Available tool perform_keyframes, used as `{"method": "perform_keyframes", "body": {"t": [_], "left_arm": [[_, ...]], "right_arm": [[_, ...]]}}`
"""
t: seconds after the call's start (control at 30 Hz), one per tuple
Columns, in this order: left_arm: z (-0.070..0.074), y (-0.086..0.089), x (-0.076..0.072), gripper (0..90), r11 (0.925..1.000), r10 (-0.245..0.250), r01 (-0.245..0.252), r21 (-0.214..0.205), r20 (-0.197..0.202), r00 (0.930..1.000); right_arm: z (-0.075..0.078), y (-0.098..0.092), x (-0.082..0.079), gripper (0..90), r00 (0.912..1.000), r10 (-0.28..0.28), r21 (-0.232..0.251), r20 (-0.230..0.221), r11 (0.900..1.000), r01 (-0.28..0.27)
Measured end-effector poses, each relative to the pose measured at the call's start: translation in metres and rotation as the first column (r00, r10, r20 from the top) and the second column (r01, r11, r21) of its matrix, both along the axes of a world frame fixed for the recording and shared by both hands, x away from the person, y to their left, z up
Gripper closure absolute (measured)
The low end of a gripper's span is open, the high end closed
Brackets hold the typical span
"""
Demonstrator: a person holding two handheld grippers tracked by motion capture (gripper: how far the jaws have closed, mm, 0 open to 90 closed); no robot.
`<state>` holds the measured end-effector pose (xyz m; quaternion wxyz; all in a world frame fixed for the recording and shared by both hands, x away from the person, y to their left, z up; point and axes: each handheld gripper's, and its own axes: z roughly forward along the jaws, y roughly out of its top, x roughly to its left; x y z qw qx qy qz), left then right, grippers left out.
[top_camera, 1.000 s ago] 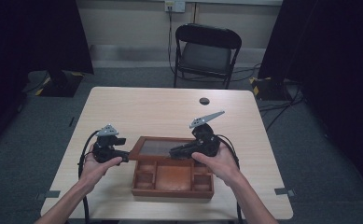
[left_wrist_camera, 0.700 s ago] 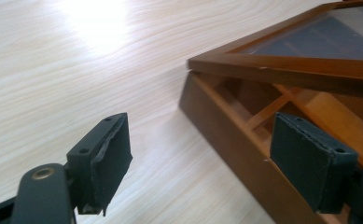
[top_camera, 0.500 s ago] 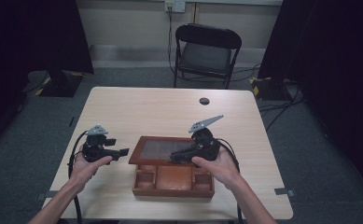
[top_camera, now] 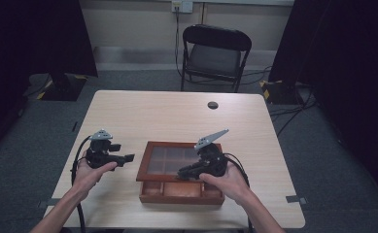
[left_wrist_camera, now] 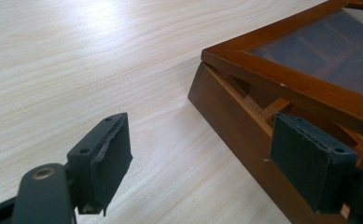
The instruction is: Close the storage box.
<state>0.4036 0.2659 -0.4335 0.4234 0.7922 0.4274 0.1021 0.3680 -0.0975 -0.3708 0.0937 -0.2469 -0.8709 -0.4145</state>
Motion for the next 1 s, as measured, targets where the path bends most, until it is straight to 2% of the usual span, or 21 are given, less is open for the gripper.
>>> {"method": "perform_keyframes", "body": {"t": [0.13, 0.4, 0.5, 0.77, 1.0], "left_arm": [[0.001, -0.004, -0.001, 20.2, 0.9997, -0.022, 0.022, 0.009, 0.005, 0.9997], [-0.001, -0.006, -0.002, 20.2, 0.9994, -0.027, 0.027, 0.020, -0.003, 0.9996], [-0.001, -0.006, -0.002, 20.2, 0.9993, -0.030, 0.030, 0.022, -0.004, 0.9995], [-0.004, -0.007, -0.001, 20.2, 0.9989, -0.039, 0.039, 0.025, -0.010, 0.9992], [-0.005, -0.007, -0.001, 20.2, 0.9992, -0.030, 0.030, 0.026, -0.017, 0.9994]], "right_arm": [[-0.008, 0.002, -0.004, 81.5, 0.9999, 0.012, -0.019, 0.000, 0.9998, -0.012], [-0.016, 0.002, -0.007, 81.6, 0.9999, 0.015, -0.018, 0.003, 0.9997, -0.015], [-0.024, 0.003, -0.008, 81.6, 0.9997, 0.017, -0.028, -0.016, 0.9995, -0.017], [-0.040, 0.009, -0.011, 81.7, 0.9990, 0.031, -0.095, -0.033, 0.9949, -0.034], [-0.054, 0.012, -0.013, 81.8, 0.9986, 0.032, -0.121, -0.041, 0.9920, -0.037]]}}
